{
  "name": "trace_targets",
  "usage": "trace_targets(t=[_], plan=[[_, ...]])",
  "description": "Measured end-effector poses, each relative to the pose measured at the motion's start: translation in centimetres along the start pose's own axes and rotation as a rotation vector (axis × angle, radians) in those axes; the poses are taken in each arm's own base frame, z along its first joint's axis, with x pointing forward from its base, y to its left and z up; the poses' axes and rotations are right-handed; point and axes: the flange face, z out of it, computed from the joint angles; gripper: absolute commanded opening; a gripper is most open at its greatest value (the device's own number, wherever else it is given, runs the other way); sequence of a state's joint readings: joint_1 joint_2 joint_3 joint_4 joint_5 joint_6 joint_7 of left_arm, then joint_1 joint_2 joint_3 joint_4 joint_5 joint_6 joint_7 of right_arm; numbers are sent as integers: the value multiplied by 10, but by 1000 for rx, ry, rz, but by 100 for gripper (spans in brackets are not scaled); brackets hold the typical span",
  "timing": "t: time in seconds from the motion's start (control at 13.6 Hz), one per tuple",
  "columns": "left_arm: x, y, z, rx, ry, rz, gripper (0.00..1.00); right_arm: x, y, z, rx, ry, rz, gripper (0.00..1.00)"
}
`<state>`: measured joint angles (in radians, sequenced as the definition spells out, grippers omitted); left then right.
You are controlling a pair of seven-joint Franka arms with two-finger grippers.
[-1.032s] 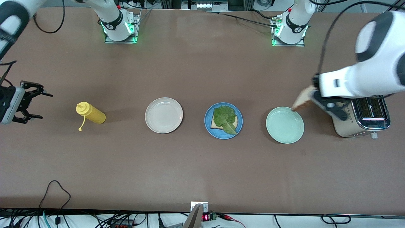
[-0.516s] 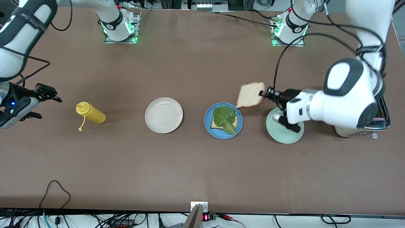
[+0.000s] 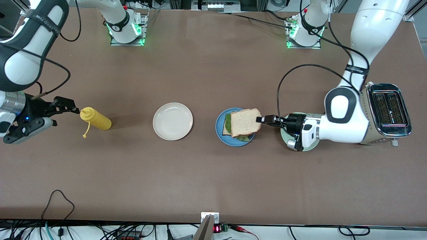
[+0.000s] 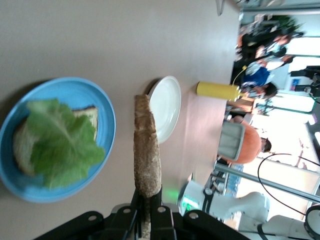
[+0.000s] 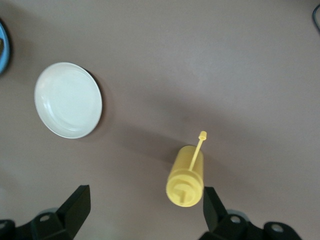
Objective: Make sandwich in blue plate with both arms
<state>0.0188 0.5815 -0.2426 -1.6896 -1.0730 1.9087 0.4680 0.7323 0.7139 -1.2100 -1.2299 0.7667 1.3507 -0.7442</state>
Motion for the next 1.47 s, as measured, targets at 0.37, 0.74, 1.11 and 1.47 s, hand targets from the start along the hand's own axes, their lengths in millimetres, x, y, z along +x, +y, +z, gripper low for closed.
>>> trace_targets(t=[0.37, 0.74, 1.11, 1.47], plan=[[-27, -72, 46, -123, 47, 105, 1, 18, -6, -5, 20, -55, 123, 100], [-33, -112, 70, -151, 48, 172, 17, 25, -35, -8, -22, -132, 175, 100], [-36, -119, 84, -144, 33, 181, 100, -4, -44, -37, -82, -70, 237, 100], [-21, -98, 53, 58, -75, 348, 100, -58, -75, -27, -173, 18, 235, 100]])
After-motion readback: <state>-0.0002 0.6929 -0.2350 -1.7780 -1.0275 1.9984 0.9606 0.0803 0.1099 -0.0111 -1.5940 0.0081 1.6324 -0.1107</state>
